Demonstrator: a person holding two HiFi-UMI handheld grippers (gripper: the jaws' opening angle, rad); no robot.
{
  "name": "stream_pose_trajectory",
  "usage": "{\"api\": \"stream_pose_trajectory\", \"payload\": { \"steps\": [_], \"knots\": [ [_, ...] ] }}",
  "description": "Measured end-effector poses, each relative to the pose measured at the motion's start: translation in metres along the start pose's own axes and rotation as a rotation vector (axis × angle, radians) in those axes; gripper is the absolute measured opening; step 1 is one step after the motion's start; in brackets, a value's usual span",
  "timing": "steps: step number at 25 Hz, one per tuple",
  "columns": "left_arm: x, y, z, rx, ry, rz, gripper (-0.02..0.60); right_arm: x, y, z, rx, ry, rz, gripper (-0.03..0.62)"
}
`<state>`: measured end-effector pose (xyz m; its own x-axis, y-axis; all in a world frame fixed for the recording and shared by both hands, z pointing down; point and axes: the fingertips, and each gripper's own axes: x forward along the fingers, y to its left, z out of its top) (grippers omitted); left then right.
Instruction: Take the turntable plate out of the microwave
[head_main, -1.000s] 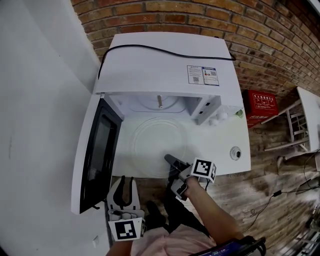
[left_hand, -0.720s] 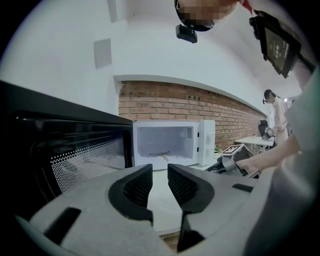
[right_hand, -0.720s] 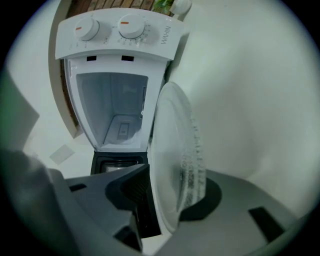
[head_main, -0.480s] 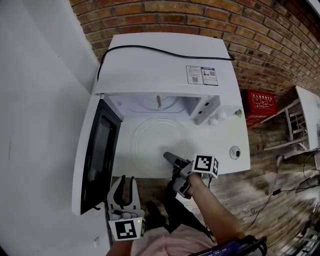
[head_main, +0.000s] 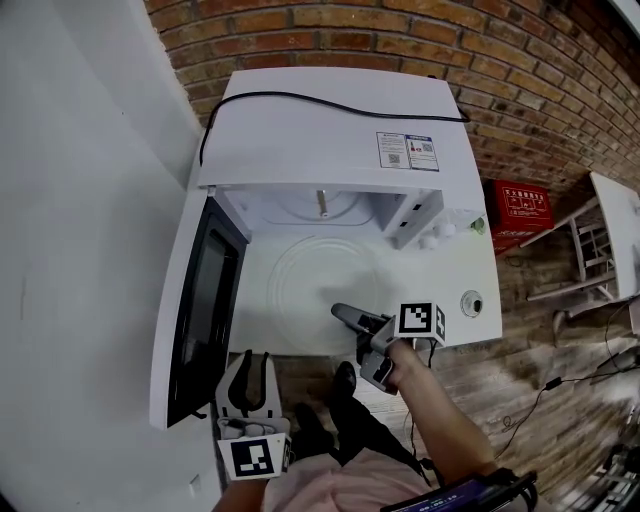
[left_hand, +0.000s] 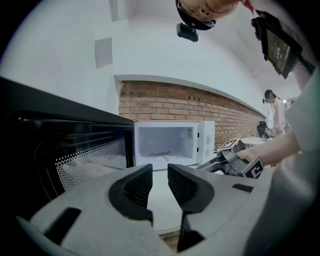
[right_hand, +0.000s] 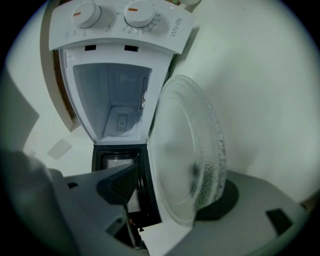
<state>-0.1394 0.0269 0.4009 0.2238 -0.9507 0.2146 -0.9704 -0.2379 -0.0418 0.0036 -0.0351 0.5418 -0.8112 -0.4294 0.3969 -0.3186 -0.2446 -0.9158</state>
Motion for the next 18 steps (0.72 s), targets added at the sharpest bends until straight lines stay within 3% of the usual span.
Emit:
{"api": "stream_pose_trajectory", "payload": {
  "steps": [7, 14, 18],
  "knots": [
    [-0.001, -0.003, 0.001, -0.007, -0.001, -0.016, 0.094, -0.010, -0.010, 0.005, -0.070, -0.042, -0.094, 0.311],
    [-0.003, -0.005, 0.003, -0.004, -0.007, -0.023, 0.092, -0.008, -0.007, -0.001, -0.097, 0.075, -0.037, 0.310],
    [-0.006, -0.004, 0.005, -0.004, -0.009, -0.015, 0.089, -0.011, -0.004, 0.001, -0.128, 0.092, -0.065, 0.350]
  ]
}}
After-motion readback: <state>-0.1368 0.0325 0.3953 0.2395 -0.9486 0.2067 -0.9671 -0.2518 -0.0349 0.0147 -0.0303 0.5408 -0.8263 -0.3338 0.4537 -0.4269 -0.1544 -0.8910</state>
